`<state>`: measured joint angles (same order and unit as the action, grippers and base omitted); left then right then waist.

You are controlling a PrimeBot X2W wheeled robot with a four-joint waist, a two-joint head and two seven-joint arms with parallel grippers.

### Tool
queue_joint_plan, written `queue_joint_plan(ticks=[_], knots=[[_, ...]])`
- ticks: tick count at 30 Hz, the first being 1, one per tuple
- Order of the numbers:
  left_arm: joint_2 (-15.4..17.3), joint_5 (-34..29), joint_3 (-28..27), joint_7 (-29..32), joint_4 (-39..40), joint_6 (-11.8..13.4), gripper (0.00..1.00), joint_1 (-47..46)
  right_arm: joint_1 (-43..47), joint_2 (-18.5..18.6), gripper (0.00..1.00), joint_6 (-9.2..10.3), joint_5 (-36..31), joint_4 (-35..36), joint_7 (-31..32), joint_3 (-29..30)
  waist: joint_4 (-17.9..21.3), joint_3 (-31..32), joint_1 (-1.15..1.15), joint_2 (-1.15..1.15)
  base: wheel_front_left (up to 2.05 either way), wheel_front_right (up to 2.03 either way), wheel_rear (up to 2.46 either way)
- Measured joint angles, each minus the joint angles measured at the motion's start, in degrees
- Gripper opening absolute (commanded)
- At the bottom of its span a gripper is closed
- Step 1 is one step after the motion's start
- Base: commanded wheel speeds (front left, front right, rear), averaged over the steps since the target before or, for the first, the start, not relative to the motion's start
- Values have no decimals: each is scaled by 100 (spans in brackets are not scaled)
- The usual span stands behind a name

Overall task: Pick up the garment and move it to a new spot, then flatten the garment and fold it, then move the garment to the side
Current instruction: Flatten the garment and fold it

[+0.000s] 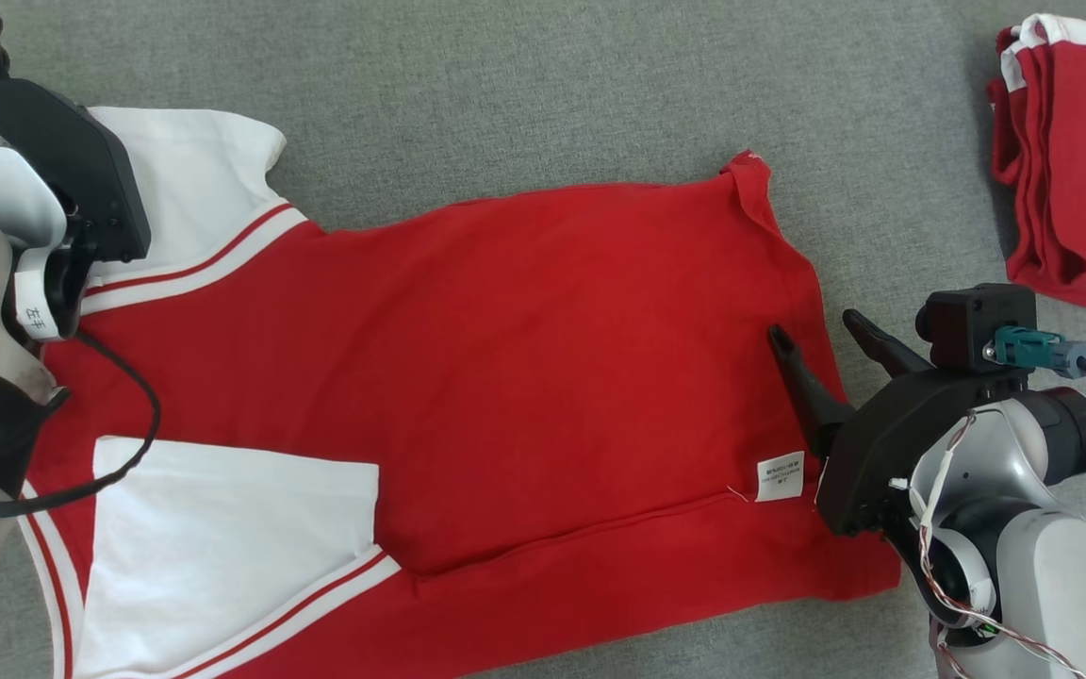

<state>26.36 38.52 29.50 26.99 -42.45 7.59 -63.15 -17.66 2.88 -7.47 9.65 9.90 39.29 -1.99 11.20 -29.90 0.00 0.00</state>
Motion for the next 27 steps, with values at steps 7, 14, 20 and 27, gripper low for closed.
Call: queue_joint_plan(ticks=[7, 14, 20, 27], knots=[[4, 163, -108, -42, 90, -67, 0, 58, -140, 1, 100, 0, -80, 10, 52, 20, -20, -44, 0, 0, 0, 0, 0], [41, 486, -361, -120, 416, -115, 0, 140, -678, 1, 100, 0, -809, 99, 110, 186, -125, -69, 0, 0, 0, 0, 0], [149, 676, -479, -73, 860, -153, 0, 311, -927, 0, 100, 0, -1324, -42, 271, 253, -262, -119, 1, 0, 0, 0, 0], [226, 725, -502, -31, 1226, -53, 0, 510, -1288, -1, 100, 0, -1289, 85, 135, 286, -411, -120, 1, 1, 0, 0, 0]])
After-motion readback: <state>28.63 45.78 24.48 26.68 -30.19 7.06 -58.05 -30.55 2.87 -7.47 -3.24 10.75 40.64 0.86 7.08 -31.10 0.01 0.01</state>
